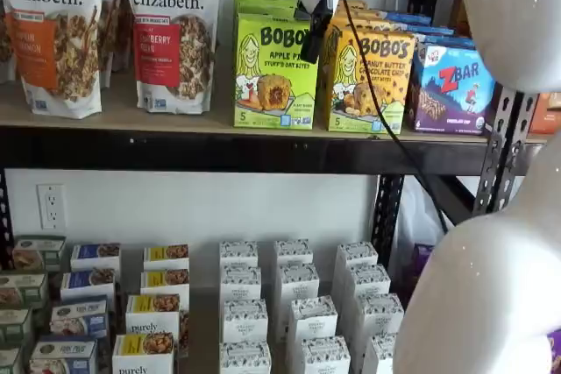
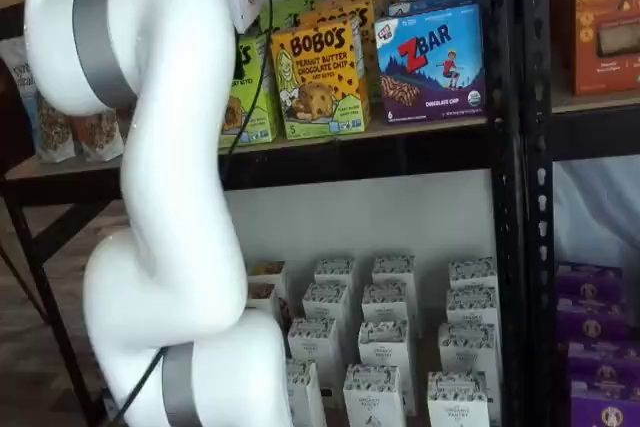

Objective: Pick the green box on the top shelf, the fourth from the left

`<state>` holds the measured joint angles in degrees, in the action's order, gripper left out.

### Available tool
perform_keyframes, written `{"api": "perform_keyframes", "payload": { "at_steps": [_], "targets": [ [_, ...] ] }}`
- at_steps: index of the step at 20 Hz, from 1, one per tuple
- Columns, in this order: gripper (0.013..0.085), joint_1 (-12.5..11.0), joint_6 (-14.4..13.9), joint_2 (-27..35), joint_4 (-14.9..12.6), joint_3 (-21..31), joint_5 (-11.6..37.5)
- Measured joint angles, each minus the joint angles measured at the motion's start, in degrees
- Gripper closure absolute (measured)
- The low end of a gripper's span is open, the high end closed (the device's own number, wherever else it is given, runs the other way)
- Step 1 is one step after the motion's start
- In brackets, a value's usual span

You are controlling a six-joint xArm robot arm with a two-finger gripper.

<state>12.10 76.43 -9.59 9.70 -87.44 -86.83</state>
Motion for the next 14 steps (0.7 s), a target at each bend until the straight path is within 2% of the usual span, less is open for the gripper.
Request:
{"api": "perform_keyframes", "payload": {
  "at_steps": [2, 3, 4, 7, 10, 11, 12, 14],
  "targets": [
    [0.013, 0.0, 0.0, 0.0, 0.0, 0.1, 0.1],
    [0.017, 0.0, 0.0, 0.0, 0.1, 0.1, 0.1],
    [0.017, 0.1, 0.0, 0.0, 0.1, 0.2, 0.2],
    [0.025, 0.1, 0.0, 0.0, 0.2, 0.3, 0.3],
    [0.029, 0.1, 0.0, 0.0, 0.2, 0.4, 0.5],
    [0.033, 0.1, 0.0, 0.0, 0.2, 0.4, 0.5],
    [0.033, 0.1, 0.0, 0.0, 0.3, 0.4, 0.6],
    [0.041, 0.1, -0.1, 0.0, 0.3, 0.5, 0.7]
  ]
}}
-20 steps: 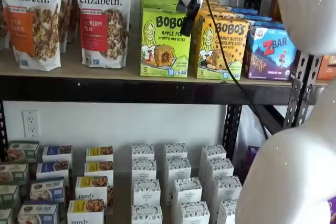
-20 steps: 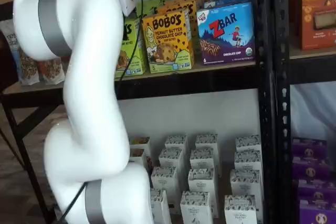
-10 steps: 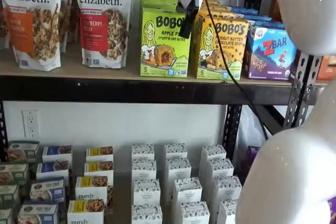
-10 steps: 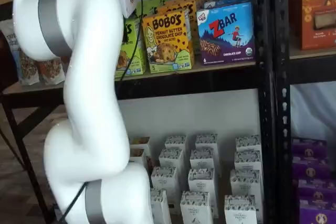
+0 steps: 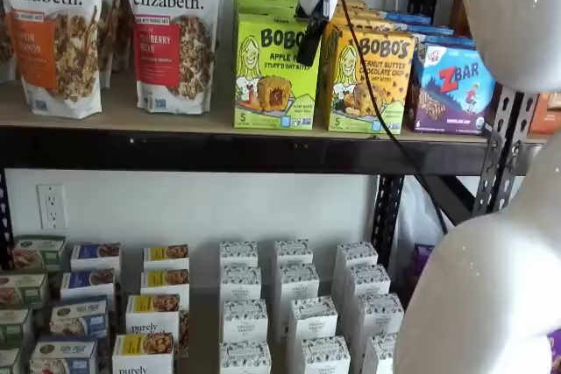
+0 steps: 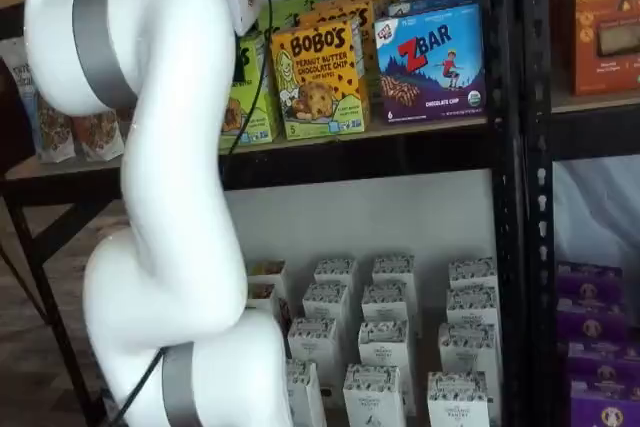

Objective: Pick the green box on the top shelf, the fourth from the left

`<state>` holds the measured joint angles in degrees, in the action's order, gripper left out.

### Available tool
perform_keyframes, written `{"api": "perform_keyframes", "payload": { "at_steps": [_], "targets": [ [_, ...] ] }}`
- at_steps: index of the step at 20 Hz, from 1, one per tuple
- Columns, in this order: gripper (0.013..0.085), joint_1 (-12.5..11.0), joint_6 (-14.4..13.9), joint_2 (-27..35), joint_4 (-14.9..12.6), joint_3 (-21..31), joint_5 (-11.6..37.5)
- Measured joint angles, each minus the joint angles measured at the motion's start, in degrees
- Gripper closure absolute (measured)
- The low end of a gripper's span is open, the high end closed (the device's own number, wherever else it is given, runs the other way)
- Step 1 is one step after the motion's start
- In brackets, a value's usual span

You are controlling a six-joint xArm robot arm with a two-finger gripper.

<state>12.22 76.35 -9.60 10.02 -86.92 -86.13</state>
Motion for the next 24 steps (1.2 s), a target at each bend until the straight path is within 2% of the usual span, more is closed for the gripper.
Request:
{"api": "perform_keyframes", "payload": {
  "at_steps": [1, 4, 23, 24],
  "targets": [
    [0.041, 0.0, 0.0, 0.0, 0.0, 0.0, 0.1],
    [0.049, 0.0, 0.0, -0.1, 0.3, 0.2, 0.4],
    [0.049, 0.3, -0.3, -0.1, 0.0, 0.4, 0.9],
    [0.053, 0.2, -0.2, -0.1, 0.0, 0.4, 0.9]
  ]
}}
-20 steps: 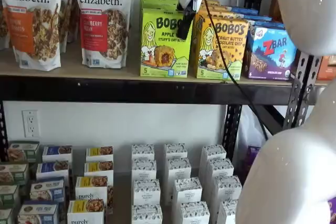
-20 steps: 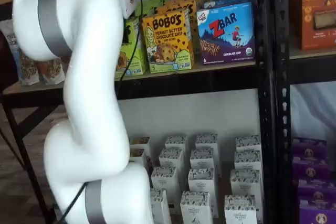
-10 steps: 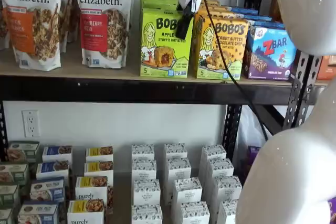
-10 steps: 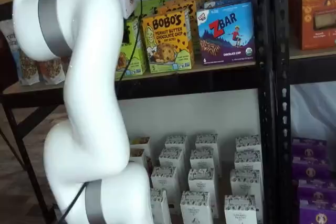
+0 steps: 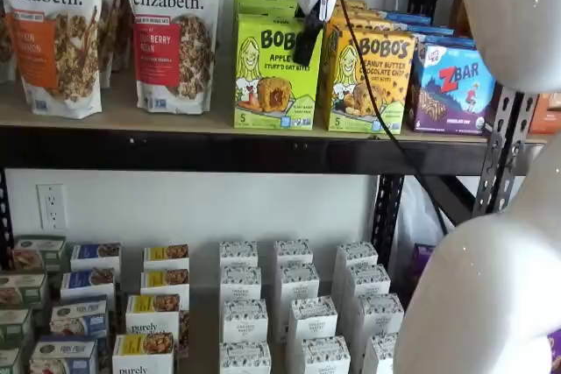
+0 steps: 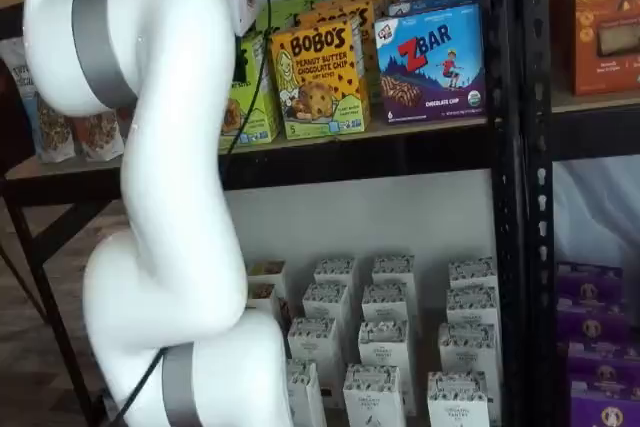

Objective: Pick the green box on the top shelf, the fourth from the left

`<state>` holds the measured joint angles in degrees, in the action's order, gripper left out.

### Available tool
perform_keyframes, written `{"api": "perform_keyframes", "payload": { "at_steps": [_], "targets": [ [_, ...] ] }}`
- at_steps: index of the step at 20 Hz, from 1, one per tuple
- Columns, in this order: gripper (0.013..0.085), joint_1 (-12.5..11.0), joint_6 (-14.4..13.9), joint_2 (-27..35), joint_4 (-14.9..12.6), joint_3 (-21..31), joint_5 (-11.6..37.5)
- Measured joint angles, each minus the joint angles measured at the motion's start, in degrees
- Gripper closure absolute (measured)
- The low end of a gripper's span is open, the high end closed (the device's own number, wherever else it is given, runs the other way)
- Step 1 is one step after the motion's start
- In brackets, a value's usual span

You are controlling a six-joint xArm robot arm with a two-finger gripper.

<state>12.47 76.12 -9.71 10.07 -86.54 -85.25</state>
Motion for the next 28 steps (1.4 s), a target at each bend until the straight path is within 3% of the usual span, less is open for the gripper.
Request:
{"api": "perform_keyframes", "payload": {
  "at_steps": [10, 17, 28],
  "targets": [
    [0.073, -0.2, 0.1, 0.1, 0.5, -0.4, -0.6],
    [0.073, 0.0, -0.1, 0.2, 0.0, -0.6, -0.9],
    [0.073, -0.1, -0.4, -0.2, 1.6, -1.8, -3.4]
  ]
}}
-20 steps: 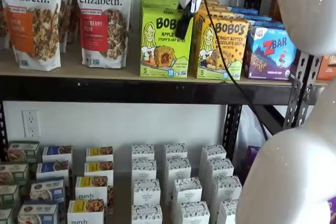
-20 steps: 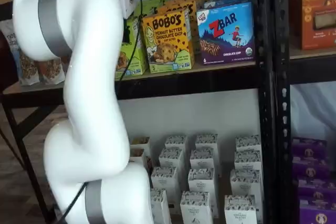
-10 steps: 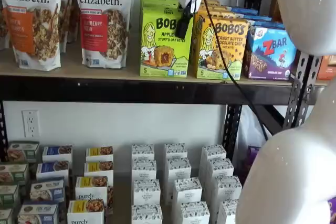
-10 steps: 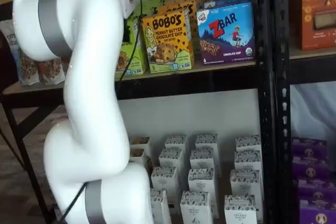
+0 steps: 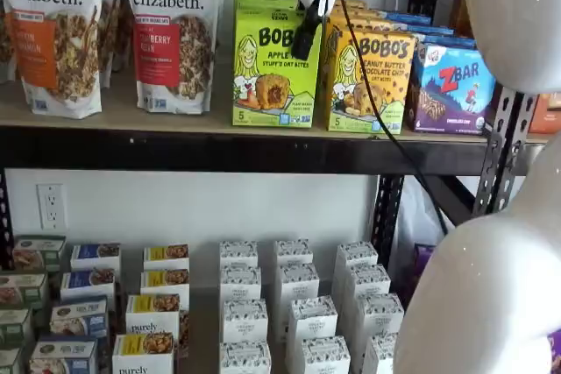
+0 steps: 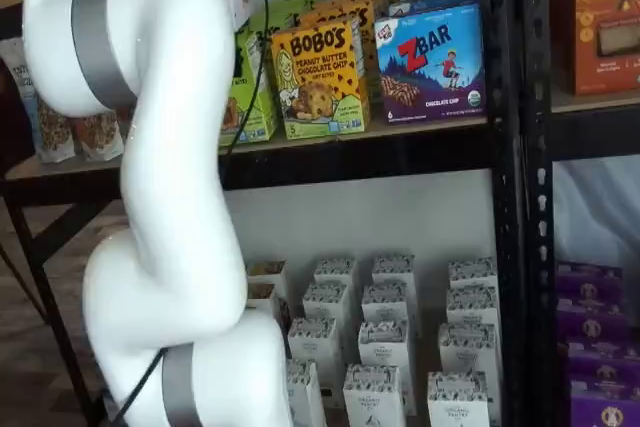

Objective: Pick the green box on the top shelf, the fourth from the left

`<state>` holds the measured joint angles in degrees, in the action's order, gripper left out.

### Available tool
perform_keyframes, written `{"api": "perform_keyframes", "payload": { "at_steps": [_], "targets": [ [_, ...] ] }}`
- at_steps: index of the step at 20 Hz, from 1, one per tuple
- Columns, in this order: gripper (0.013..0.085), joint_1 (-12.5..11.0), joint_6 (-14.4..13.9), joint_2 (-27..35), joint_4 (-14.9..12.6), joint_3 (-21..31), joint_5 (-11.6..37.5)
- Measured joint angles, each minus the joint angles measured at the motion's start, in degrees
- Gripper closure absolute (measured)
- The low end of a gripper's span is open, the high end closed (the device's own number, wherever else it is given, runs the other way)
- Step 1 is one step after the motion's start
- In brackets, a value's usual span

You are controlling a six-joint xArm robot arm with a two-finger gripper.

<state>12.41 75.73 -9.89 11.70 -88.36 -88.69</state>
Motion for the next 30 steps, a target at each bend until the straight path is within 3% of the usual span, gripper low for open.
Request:
{"api": "perform_keyframes", "payload": {
  "at_steps": [9, 16, 24, 30],
  "targets": [
    [0.073, 0.1, -1.0, 0.6, 1.5, -4.4, -8.3],
    [0.073, 0.1, -1.9, -2.9, 2.6, -3.9, -11.2],
    [0.073, -1.3, -0.6, -9.5, 1.3, 1.4, -12.0],
    [0.073, -3.6, 1.5, -15.2, 2.0, 6.9, -12.3]
  ]
}}
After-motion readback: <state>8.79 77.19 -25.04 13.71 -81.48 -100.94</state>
